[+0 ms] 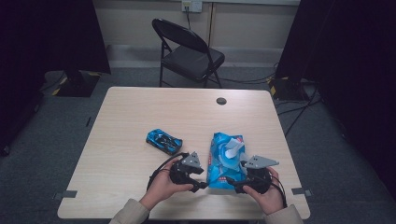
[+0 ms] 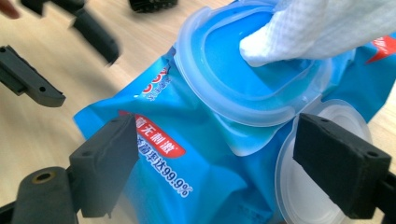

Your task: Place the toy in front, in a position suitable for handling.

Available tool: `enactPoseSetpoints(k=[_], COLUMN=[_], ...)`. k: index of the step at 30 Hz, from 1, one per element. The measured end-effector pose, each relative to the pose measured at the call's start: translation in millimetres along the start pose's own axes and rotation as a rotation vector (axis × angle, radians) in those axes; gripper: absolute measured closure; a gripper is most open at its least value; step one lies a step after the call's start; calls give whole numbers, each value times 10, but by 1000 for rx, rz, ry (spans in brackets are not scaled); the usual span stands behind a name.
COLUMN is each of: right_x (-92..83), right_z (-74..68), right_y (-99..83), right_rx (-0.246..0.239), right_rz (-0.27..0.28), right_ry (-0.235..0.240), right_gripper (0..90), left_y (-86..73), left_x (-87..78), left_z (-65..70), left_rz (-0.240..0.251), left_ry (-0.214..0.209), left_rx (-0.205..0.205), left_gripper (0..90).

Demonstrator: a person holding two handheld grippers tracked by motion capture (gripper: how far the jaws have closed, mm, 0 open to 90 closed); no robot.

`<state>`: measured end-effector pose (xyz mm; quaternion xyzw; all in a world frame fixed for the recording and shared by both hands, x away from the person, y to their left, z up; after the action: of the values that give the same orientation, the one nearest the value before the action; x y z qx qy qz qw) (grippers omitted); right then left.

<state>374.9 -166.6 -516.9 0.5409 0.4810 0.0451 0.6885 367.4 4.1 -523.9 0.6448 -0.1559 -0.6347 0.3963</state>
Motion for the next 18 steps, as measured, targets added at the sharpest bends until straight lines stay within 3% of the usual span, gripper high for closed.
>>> enactPoseSetpoints(k=[2,6,10,13,18], right_x=[11,0,39,68,163], right_z=[-63,-122,-94,-66,-36], right_y=[17,41,25,17,12], right_rx=[2,-8,-16,-12,-55], right_rz=[9,-2,-2,4,-23], right_ry=[-5,-10,-26,-32,-108], right_gripper=[145,140,138,141,131], left_y=[-70,-92,-37,-26,10], left_x=[41,104,112,116,175], left_z=[14,35,23,21,43], left_rz=[3,7,25,8,5], left_ry=[-13,-20,-23,-26,-45], left_rx=[-20,-15,-24,-5,-8], left_gripper=[540,552,547,567,563])
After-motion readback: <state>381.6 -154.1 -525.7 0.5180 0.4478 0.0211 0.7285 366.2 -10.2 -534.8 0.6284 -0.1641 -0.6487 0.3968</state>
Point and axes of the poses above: each handheld gripper's, and its own axes: x roughly forward along the jaws, y roughly out of its top, z roughly to its right, the point moved 8 cm from there along x, roughly forward along the jaws, and after that the axes turned 1 degree about y, right-handed, at the moved point
